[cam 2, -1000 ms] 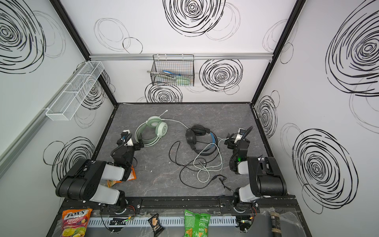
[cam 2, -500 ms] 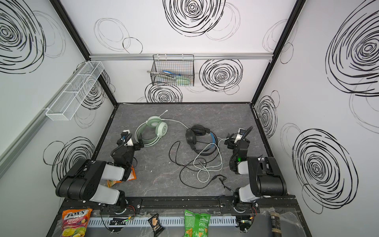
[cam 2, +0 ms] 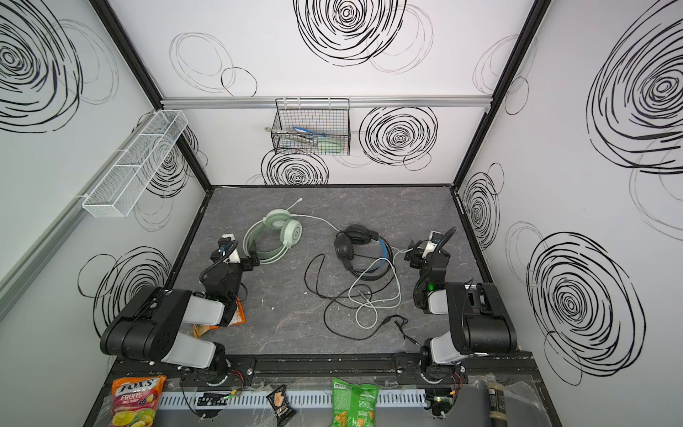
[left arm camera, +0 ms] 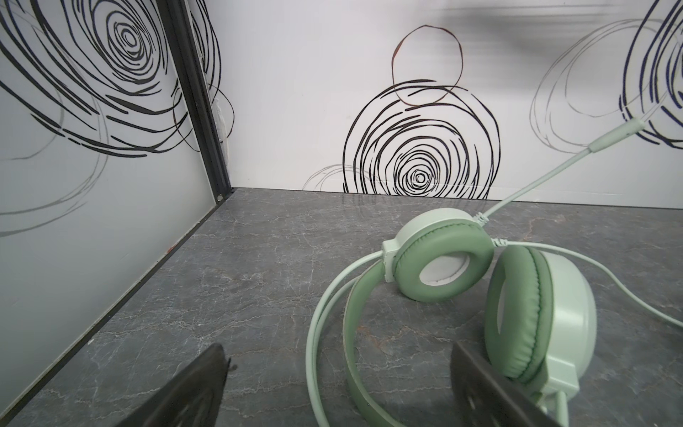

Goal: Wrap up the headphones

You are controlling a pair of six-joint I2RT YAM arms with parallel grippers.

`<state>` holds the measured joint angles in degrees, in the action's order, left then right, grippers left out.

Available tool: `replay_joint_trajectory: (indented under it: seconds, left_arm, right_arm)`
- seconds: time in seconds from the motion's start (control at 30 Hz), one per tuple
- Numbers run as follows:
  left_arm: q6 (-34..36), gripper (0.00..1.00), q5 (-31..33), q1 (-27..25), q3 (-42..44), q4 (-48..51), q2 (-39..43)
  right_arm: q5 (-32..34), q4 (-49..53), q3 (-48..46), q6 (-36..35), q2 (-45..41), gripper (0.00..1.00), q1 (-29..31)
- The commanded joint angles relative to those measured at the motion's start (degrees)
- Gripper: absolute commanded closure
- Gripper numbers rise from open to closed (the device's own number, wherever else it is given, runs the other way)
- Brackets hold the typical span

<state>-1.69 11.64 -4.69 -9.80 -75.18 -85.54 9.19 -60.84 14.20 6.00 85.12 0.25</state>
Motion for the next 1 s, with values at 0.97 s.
replay_joint_trajectory:
  seconds: [0.97]
  left_arm:
    - [-10.3,0.04,12.9,-3.6,-14.4,46.7,26.4]
  right_arm:
    - [-5.9,41.9,17.4,3.8,-19.5,0.03,3.9]
